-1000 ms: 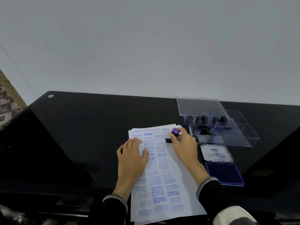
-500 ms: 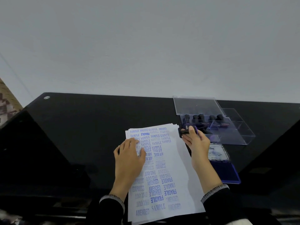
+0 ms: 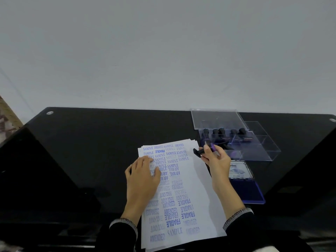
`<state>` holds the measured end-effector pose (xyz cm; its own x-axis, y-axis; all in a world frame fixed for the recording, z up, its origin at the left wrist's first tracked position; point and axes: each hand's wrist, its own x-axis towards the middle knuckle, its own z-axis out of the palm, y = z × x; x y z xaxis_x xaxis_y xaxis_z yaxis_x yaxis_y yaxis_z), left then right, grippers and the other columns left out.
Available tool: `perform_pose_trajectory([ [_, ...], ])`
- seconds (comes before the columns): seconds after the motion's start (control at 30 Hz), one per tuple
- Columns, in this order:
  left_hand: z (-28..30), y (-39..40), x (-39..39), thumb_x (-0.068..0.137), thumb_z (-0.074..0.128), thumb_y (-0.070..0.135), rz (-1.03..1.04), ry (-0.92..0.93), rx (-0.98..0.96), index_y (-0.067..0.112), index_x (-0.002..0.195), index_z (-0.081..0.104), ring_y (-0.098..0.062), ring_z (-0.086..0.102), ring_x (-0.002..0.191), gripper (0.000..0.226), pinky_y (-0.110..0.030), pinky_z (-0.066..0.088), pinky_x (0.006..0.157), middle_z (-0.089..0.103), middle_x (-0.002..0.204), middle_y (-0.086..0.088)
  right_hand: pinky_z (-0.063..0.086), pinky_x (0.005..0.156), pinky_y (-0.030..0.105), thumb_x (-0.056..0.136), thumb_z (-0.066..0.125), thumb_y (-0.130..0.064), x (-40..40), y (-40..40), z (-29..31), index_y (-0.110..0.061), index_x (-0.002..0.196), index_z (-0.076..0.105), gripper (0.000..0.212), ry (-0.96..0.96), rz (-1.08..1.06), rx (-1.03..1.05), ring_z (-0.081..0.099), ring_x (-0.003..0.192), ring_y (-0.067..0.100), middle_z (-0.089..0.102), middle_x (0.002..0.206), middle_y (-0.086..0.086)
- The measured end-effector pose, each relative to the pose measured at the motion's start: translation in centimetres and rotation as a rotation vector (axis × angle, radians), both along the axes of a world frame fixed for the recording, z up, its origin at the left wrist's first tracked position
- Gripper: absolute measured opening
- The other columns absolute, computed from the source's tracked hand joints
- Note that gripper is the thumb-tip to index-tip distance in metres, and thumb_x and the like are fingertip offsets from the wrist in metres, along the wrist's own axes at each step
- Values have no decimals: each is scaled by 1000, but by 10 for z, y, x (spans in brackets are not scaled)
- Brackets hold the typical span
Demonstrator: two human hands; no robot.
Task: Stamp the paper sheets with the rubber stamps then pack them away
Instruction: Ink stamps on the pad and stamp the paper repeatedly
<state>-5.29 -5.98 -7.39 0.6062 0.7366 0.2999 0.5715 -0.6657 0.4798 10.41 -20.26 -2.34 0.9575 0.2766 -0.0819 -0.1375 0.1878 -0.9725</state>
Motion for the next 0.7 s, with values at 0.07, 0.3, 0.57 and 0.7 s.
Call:
perform_pose_trajectory([
  [0.07,1,0,0,93,50,43,3,5,-2,28,124,51,-7,40,128,34,-32,21,111,49,133,12,53,86,31,86,67,-18,-2,-4,-3,-26,94,60,13,-73,38,-88,67,95,18,70,94,3],
  [0.3,5,-1,-1,95,49,44,-4,26,-30,29,125,50,-8,40,128,34,-33,21,112,48,134,12,51,77,25,87,66,-21,-5,-43,-3,-20,102,61,16,-227,-12,-216,65,88,9,69,94,-1],
  [0.57,5,-1,-2,94,51,40,-15,8,-44,27,122,52,-10,42,127,31,-37,22,112,50,130,11,45,67,21,95,54,-24,-2,-113,-7,-17,101,56,9,-356,-140,-461,62,73,12,65,80,3],
  [0.7,3,-1,-2,94,50,39,-28,-3,-45,26,121,52,-11,42,126,31,-37,22,112,51,129,11,41,57,4,94,54,-22,-3,-127,-12,-18,99,54,6,-399,-131,-505,59,67,17,64,80,8],
])
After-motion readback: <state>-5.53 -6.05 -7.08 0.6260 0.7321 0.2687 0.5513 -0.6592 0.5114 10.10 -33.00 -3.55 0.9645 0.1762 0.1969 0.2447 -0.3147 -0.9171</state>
